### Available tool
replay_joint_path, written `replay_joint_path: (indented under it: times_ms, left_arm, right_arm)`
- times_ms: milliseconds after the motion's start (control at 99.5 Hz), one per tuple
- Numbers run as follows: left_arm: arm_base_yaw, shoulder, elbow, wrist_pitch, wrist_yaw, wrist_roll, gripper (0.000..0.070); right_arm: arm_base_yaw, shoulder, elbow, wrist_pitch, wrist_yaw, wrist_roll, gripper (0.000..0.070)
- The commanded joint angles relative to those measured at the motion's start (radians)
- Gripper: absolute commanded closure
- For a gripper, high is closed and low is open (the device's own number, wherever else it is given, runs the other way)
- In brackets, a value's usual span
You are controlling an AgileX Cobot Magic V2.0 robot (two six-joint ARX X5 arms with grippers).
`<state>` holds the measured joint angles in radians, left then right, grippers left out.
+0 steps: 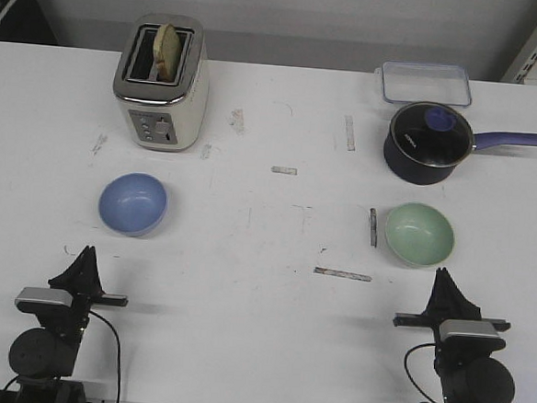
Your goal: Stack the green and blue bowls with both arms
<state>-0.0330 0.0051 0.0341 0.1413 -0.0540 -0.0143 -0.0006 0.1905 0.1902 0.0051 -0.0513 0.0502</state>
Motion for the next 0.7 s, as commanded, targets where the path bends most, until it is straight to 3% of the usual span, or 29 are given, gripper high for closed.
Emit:
replay_joint_path:
  times_ms: [0, 151, 694]
  left_arm:
    - [0.001, -0.002, -0.022, 0.01, 0.001, -0.005, 0.0697]
    - [0.001, -0.002, -0.022, 0.01, 0.001, -0.005, 0.0698]
    - [0.001, -0.002, -0.022, 0.01, 0.001, -0.005, 0.0697]
  right_arm:
    - [0.001, 0.054, 0.049, -0.011, -0.001, 0.013, 0.0692]
    - [0.001, 0.214, 0.159, -0.09, -0.003, 0.013, 0.0692]
    - [0.001, 0.68, 0.434, -0.164, -0.013, 0.012, 0.0692]
